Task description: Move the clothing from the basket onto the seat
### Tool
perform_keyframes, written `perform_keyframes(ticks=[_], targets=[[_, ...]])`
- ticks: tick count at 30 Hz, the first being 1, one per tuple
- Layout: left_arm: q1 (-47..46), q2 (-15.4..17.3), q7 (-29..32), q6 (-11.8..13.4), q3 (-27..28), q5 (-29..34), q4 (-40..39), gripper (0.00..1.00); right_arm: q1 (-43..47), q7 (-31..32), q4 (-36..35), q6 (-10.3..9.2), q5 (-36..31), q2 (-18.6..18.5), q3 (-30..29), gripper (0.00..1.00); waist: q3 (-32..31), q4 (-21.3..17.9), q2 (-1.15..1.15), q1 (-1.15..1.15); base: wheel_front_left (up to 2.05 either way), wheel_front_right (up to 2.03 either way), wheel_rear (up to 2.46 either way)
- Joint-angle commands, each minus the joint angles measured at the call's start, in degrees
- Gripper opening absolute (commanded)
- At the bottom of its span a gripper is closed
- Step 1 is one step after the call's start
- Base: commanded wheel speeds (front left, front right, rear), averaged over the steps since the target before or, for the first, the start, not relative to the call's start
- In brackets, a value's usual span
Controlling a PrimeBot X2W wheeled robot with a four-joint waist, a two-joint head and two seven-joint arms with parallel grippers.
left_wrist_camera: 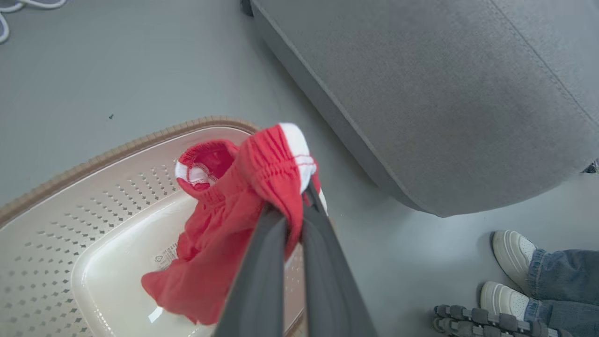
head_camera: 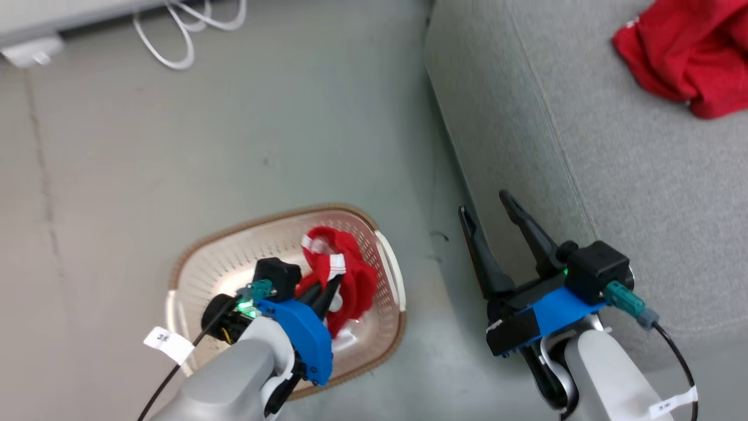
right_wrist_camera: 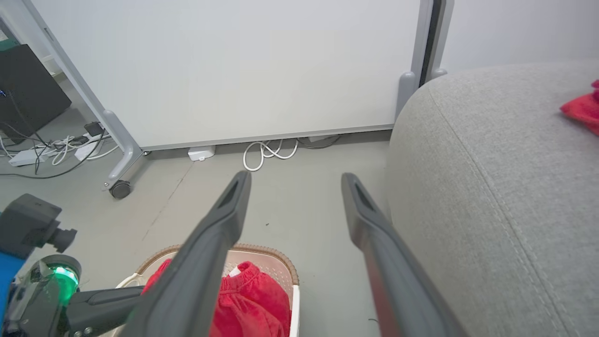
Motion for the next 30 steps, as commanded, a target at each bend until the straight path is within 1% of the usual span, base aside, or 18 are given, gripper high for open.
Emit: perform_keyframes(ticks=[1,6,7,12,18,24,30], targets=[[0.45,-0.21,-0.59,-0.06,-0.6,-0.13,-0.73,0.0,1.33,0.45,0.26,0.03,-0.35,-0.09,-0.37,1.0,-6.36,4.09,0.0,0.01,0.0,0.0,0.0],[-0.84,-0.25,-1.44,-0.06,-2.2,-0.01,-2.95,0.0,3.72,1.8,0.15,0.03,-1.05,-0.09,-1.31,1.0,-11.63,6.57,0.0,0.01,0.0,0.0,0.0],[-0.84,-0.25,-1.44,-0.06,-2.2,-0.01,-2.95,0.0,3.72,1.8,0.15,0.03,-1.05,-0.09,-1.31,1.0,-11.63,6.57,0.0,0.01,0.0,0.0,0.0],[-2.42,-0.36,-1.77,-0.05,-2.86,0.64,-4.99,0.0,6.04,3.18,-0.4,0.03,-0.96,-0.08,-1.86,1.0,-15.45,8.66,0.0,0.01,0.0,0.0,0.0],[-5.4,-0.86,-1.77,-0.06,-2.25,2.36,-8.2,0.0,8.54,4.62,-1.13,0.03,-0.82,-0.09,-1.93,1.0,-19.17,10.94,0.0,0.01,0.0,0.0,0.0],[-8.73,-1.94,-1.78,-0.06,-2.59,4.28,-9.22,0.0,9.99,5.68,-1.79,0.03,-1.25,-0.08,-2.23,1.0,-20.8,12.37,0.0,0.01,0.0,0.0,0.0],[-12.13,-3.25,-1.79,-0.05,-0.61,5.22,-9.7,0.0,11.4,6.83,-2.65,0.03,-1.61,-0.08,-2.35,1.0,-22.21,13.28,0.0,0.01,0.0,0.0,0.0]])
